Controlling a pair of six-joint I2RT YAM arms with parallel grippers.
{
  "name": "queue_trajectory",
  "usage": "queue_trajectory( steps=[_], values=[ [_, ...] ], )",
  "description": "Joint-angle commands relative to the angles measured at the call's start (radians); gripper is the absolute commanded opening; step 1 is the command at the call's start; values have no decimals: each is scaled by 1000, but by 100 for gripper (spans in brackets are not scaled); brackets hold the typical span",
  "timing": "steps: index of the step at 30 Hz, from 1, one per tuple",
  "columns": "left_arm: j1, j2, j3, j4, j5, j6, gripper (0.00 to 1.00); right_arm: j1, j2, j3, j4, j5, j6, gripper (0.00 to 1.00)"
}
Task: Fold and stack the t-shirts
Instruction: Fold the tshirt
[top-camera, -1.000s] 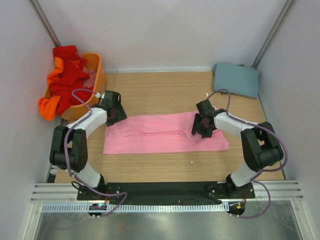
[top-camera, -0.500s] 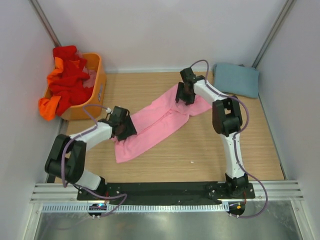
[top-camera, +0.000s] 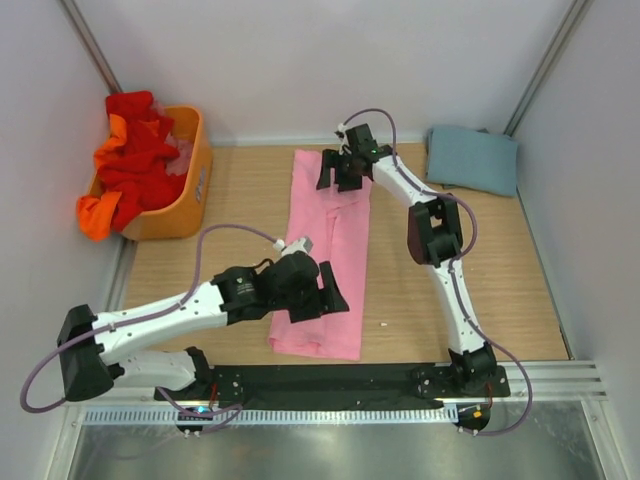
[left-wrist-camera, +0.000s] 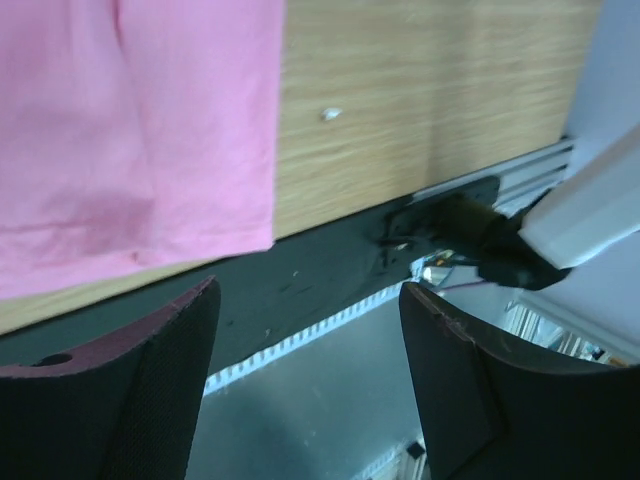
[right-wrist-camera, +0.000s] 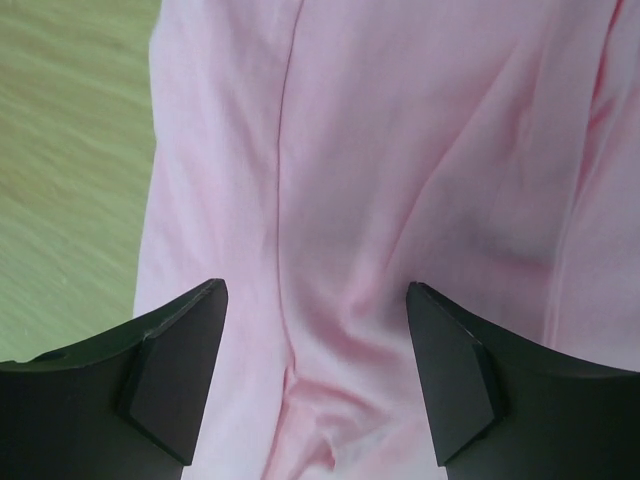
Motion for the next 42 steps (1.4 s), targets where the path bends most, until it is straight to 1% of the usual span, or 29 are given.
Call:
queue_trajectory(
  steps=[1,2,3,4,5,6,7,8,9,10,11,13,14,15,16,17,19,20,21,24,25,27,29,30,32,34,36,41,42],
  values=[
    [1,-24,123,-219,-207,88,75,11,-293,-127,38,40,-54,79],
    [2,-29,149,-247,-284,119,75,10,-357,-222,42,75,-56,79],
    [5,-32,153,-278,-320,168,75,11,-412,-270,37,114,-46,79],
    [12,-36,153,-287,-346,190,75,11,-526,-325,32,152,-31,79],
    [25,-46,144,-297,-389,205,75,11,-585,-456,28,218,24,79],
    [34,-50,134,-306,-403,229,73,11,-704,-532,28,236,48,79],
    [48,-56,125,-310,-409,239,72,13,-763,-613,31,244,78,79],
    [85,-64,104,-320,-416,242,71,17,-820,-788,43,241,98,79],
    [103,-91,87,-318,-424,245,68,40,-892,-881,75,249,139,78],
    [125,-107,68,-301,-415,266,67,55,-1008,-970,86,256,156,78],
    [174,-127,21,-282,-401,282,66,74,-1075,-1132,95,281,176,78],
    [231,-176,-57,-209,-337,315,63,135,-1181,-1277,114,292,265,78],
    [278,-188,-80,-186,-319,323,62,161,-1284,-1408,123,292,303,78],
    [297,-196,-102,-157,-299,325,61,181,-1328,-1471,143,286,378,78],
    [309,-199,-134,-151,-280,325,60,221,-1378,-1580,149,280,424,77],
    [314,-198,-151,-142,-277,320,60,241,-1461,-1632,164,280,459,77],
    [314,-185,-209,-122,-253,310,58,287,-1547,-1716,173,289,553,74],
    [314,-182,-232,-108,-240,288,58,328,-1583,-1782,172,293,578,73],
    [314,-178,-255,-73,-228,279,56,353,-1644,-1807,169,301,599,72],
    [314,-179,-330,-2,-173,241,51,428,-1704,-1868,140,318,671,70],
    [312,-182,-362,12,-162,228,50,447,-1712,-1879,140,359,685,70],
    [314,-200,-396,50,-127,201,50,518,-1720,-1920,167,373,743,68],
    [312,-216,-439,62,-105,184,50,581,-1703,-1963,204,399,818,67],
    [311,-233,-452,68,-90,176,49,656,-1689,-1976,239,411,846,66],
    [299,-251,-482,71,-79,158,49,726,-1652,-1996,246,492,903,66],
    [277,-274,-510,75,-79,129,48,807,-1617,-2025,294,517,977,66],
    [245,-280,-527,79,-81,113,48,835,-1585,-2031,356,525,1007,65],
    [190,-289,-548,79,-101,66,48,881,-1456,-1979,362,546,1015,64],
    [186,-303,-548,78,-101,61,50,887,-1444,-1970,365,545,1020,63]
  ],
)
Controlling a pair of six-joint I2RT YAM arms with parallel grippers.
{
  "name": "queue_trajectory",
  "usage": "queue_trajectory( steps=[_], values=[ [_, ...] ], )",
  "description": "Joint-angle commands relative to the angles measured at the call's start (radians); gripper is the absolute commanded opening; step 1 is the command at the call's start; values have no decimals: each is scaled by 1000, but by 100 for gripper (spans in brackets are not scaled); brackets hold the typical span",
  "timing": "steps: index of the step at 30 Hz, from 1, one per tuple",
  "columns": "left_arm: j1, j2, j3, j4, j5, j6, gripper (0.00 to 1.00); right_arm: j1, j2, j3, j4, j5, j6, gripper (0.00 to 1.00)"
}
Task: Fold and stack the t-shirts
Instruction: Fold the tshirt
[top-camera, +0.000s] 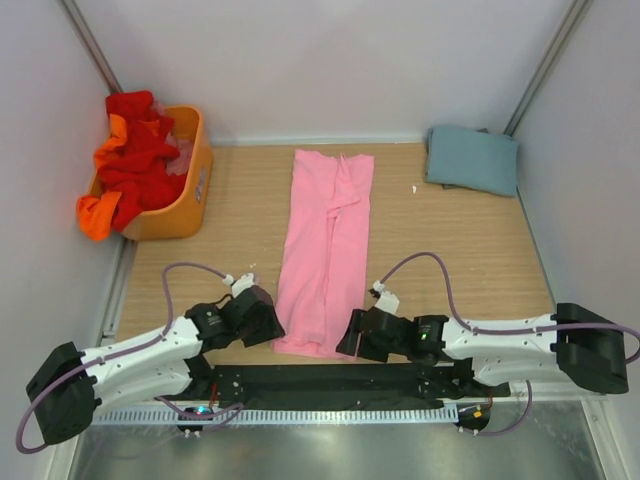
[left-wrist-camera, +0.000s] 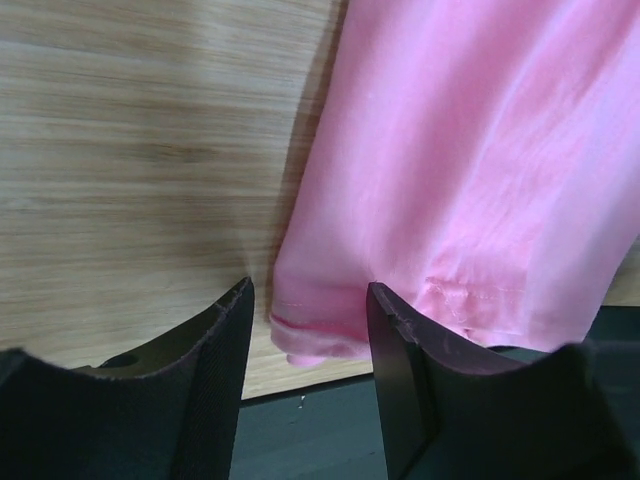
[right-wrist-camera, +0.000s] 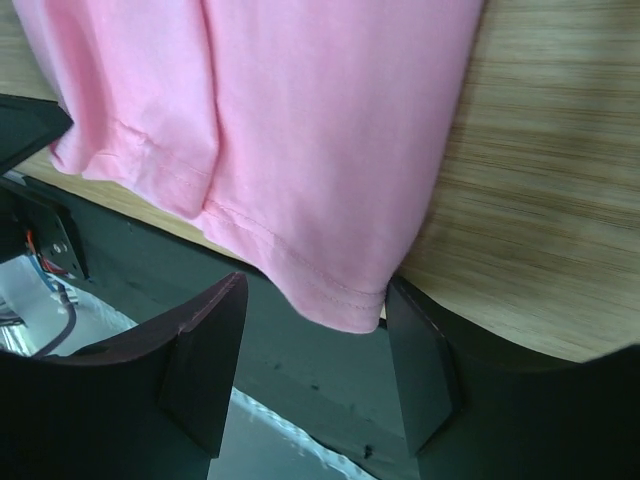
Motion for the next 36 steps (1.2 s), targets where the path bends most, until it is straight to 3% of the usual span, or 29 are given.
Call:
queue_trajectory(
  steps=[1,5,10,18,24,28,31,36],
  values=[
    [-20,-25,-21,4,-1,-52,51,26,71,4,-20,67,39,63],
    [-20,-50,-22,-22,-7,-52,60,38,76,4,-50,83,52,60],
    [-25,-39,-47,-13,-6,-52,58,40,10,-46,-52,97,85,54],
    [-43,-1,-97,94,10,-66,39,43,-1,-80,-53,93,100,47],
    [-56,1,-104,123,11,-57,0,55,-34,-91,-82,105,127,39],
    [-57,-13,-111,122,14,-66,0,89,-68,-94,-141,129,167,39],
    [-57,-27,-120,122,13,-71,0,107,-86,-93,-182,155,198,49],
    [-59,-33,-130,122,11,-78,0,124,-74,-103,-159,171,215,42]
  ],
)
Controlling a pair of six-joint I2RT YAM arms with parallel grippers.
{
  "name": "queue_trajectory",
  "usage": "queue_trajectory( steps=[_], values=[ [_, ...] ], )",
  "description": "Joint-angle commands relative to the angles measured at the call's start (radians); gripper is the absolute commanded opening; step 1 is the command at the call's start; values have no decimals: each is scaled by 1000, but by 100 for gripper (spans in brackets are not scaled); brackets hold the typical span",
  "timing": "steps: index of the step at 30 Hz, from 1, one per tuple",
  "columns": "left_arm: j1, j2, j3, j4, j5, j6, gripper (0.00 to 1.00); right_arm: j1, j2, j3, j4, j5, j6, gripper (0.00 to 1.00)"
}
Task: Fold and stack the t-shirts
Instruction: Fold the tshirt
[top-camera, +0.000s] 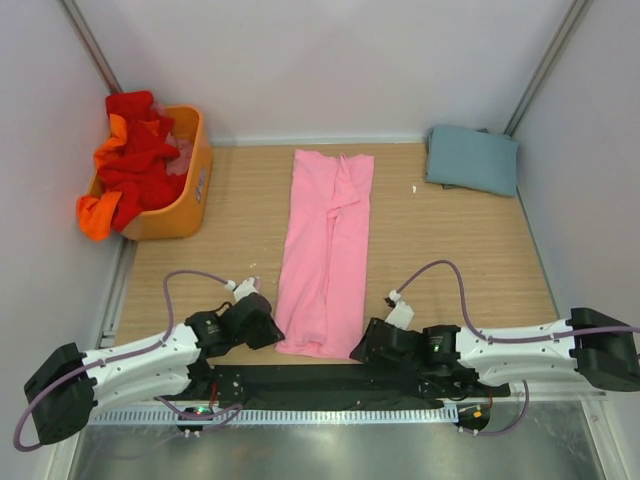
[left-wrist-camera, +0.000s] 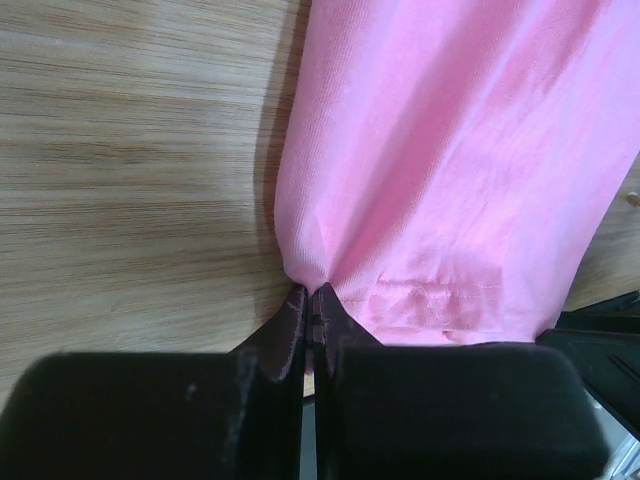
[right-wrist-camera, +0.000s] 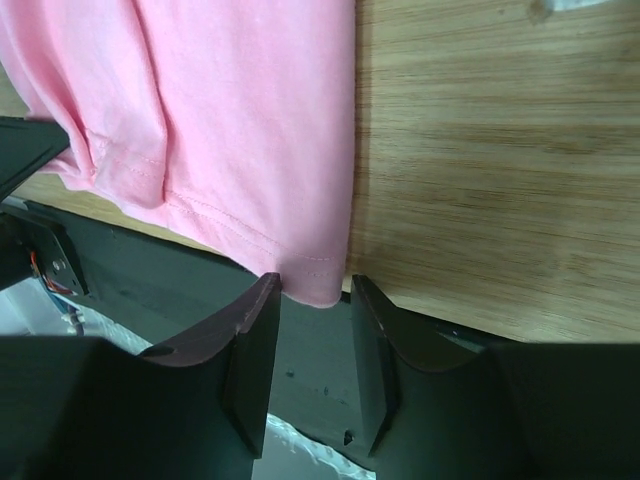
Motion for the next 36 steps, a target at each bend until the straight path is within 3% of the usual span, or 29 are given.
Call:
queue_trajectory(
  steps=[1,5,8,9,10,14,20,30,36],
  values=[
    [-8,9,-32,-38,2,-8,0,11,31,-37,-93,54,20,40],
    [-8,11,-33,-37,2,-8,0,11,68,-62,-34,49,22,33],
    [-10,12,-30,-38,5,-9,0,11,89,-68,-10,54,20,17],
    [-10,11,-26,-40,6,-8,0,11,85,-65,-23,57,19,3],
    [-11,11,-22,-43,6,-8,0,11,77,-60,-44,69,19,1],
    [-68,32,54,-197,-73,-25,0,29,54,74,-376,153,8,1],
    [-188,51,139,-262,-87,-97,0,72,69,229,-596,204,0,1],
    [-199,63,348,-451,-153,-89,0,49,146,423,-618,287,-124,1],
    [-153,129,499,-529,-222,6,0,-130,129,524,-610,269,-326,1]
  ],
)
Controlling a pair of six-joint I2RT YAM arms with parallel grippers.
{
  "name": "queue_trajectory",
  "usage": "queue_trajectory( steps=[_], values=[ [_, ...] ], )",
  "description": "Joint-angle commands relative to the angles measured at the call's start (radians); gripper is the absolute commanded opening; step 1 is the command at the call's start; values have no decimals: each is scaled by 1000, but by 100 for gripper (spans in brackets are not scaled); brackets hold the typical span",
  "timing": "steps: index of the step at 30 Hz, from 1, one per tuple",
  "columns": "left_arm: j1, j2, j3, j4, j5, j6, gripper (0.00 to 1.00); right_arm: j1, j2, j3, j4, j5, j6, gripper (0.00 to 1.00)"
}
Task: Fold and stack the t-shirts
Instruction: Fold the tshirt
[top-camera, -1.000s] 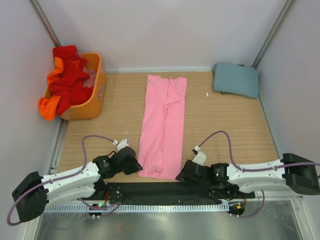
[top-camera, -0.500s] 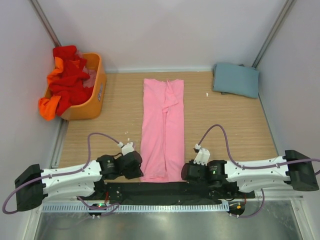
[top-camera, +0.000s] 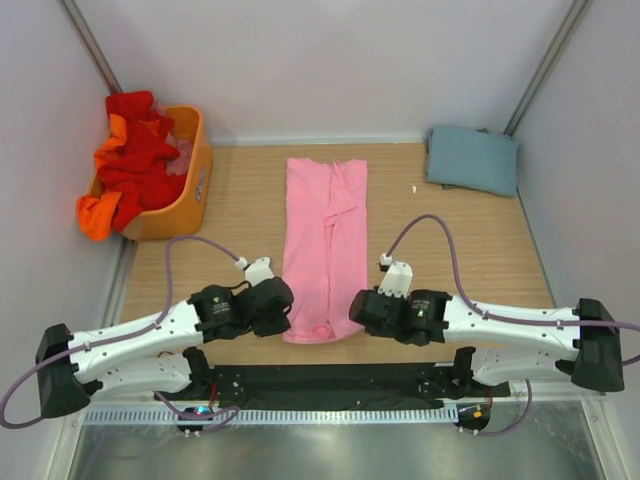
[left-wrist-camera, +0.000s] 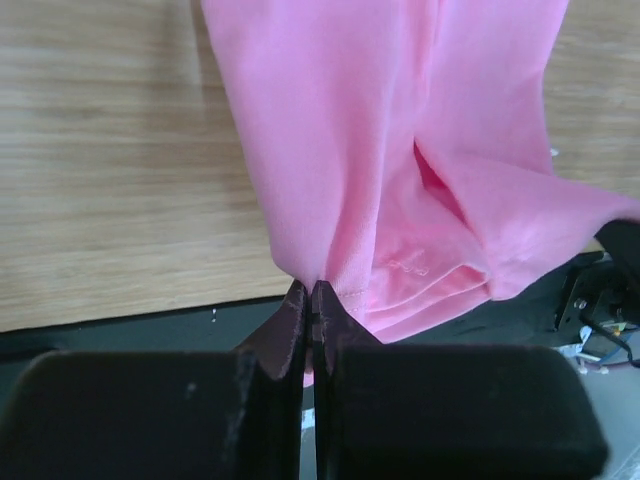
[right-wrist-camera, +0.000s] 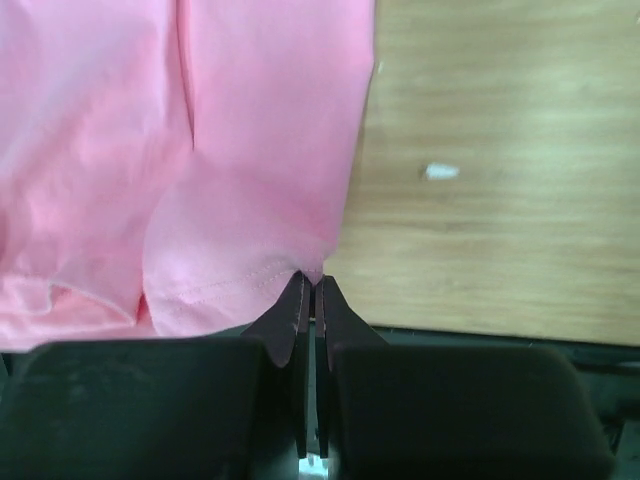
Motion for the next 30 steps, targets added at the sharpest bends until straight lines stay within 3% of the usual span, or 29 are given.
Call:
queue_trajectory(
  steps=[1,8,16,30],
  values=[
    [53,41,75,-74,-69,90,0,-114,-36,54,2,25,-167,1],
    [256,175,218,-30,26,276,0,-316,21,146,73,-71,-431,1],
    [422,357,348,48,132,500,0,-483,135,255,117,-103,-581,1],
    [591,592,522,67,219,615,0,-647,357,387,198,-180,-743,1]
  ],
)
